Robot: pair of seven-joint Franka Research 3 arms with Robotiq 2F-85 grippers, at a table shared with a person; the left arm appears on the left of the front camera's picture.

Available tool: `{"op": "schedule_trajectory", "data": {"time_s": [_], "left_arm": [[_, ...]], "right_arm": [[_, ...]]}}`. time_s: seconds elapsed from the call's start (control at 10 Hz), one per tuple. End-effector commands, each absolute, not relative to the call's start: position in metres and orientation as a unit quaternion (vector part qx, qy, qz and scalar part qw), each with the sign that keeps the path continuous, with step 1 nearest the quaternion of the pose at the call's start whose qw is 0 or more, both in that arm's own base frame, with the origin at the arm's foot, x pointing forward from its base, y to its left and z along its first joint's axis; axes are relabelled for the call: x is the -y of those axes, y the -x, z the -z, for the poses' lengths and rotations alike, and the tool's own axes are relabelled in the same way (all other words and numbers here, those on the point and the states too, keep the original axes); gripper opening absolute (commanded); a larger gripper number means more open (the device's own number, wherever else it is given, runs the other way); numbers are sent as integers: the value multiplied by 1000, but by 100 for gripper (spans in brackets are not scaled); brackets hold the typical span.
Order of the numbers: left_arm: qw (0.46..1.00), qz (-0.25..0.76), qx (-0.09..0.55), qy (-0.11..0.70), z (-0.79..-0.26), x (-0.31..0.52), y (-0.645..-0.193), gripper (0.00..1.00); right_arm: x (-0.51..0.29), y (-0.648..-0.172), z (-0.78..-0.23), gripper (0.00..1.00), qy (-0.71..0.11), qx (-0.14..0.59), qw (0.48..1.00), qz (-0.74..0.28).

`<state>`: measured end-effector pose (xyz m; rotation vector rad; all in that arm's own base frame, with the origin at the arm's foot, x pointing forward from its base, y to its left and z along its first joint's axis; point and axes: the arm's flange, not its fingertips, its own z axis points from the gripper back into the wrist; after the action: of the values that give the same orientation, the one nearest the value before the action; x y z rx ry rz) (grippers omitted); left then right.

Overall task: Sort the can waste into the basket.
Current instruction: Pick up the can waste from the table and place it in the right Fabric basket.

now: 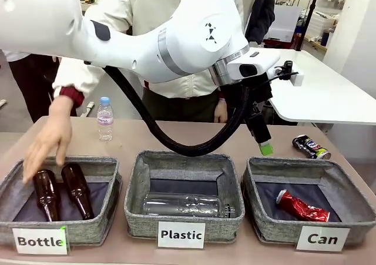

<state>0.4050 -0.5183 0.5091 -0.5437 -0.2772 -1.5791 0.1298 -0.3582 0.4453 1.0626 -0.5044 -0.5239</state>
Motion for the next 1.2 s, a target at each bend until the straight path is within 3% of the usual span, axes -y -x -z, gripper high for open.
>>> {"op": "schedule_trajectory", "data": {"time_s": [0.0, 0.3, 0.7, 0.9, 1.1], "left_arm": [[654, 702, 131, 250, -509, 506, -401, 100], [691, 642, 157, 293, -531, 436, -403, 100], [794, 419, 189, 397, -530, 247, -391, 100], [784, 350, 145, 491, -519, 146, -383, 100], [761, 255, 168, 572, -501, 45, -373, 100]], "right_arm": [[347, -121, -452, 100, -505, 243, 801, 208], [265, -176, -469, 100, -497, 206, 836, 109], [109, -252, -483, 100, -502, 167, 848, -19], [44, -281, -478, 100, -528, 114, 840, -44], [-4, -316, -469, 100, -570, 48, 819, -48]]}}
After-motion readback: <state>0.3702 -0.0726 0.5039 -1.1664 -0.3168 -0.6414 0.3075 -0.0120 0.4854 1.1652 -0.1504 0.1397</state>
